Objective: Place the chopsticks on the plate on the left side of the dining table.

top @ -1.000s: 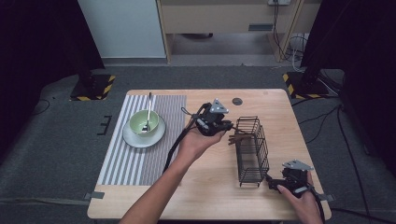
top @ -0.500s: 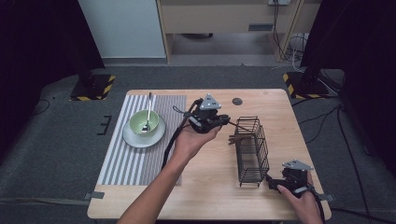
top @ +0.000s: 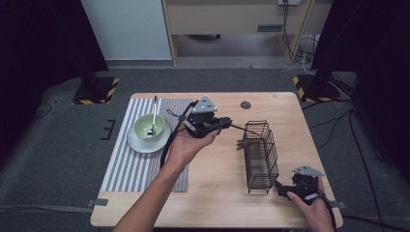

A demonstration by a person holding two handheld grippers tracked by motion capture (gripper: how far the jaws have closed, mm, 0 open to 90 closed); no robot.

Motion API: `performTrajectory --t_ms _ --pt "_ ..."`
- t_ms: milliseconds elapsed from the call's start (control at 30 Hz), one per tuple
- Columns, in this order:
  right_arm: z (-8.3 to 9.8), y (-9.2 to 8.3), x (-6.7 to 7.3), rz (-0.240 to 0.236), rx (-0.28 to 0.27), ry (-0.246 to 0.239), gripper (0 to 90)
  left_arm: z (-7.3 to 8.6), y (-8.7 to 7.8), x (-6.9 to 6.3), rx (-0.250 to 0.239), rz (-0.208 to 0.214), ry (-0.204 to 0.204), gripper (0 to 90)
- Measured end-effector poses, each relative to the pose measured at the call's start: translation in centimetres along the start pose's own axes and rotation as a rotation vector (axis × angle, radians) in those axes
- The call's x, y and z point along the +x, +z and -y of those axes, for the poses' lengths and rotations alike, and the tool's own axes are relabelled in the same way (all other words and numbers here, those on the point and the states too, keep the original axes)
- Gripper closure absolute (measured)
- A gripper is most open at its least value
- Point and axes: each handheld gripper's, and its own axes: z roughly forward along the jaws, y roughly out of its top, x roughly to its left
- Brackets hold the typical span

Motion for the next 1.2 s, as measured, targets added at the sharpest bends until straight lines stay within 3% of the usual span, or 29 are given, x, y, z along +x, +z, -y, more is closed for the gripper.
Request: performTrajectory --t_ms 167,433,733,967,1200 --pt "0.0 0.0 0.0 0.0 0.0 0.001 0.7 0.0 -1.0 0.8 -0.035 0.027 -0.01 83.6" --pt "0.0 0.0 0.0 0.0 0.0 0.001 0.7 0.2 -2.4 1.4 -0.056 0.021 -0.01 83.6" --pt "0.0 0.0 0.0 0.0 0.0 0.001 0.7 0.3 -5.2 1.8 -0.1 0.021 -0.016 83.6" --pt "0.0 0.0 0.0 0.0 0.0 0.001 0.7 0.9 -7.4 2.8 -0.128 -0.008 -0.031 83.7" --pt "0.0 0.0 0.0 0.001 0.0 0.001 0.7 1.7 -8.5 4.0 -0.115 -0.048 -0.034 83.6"
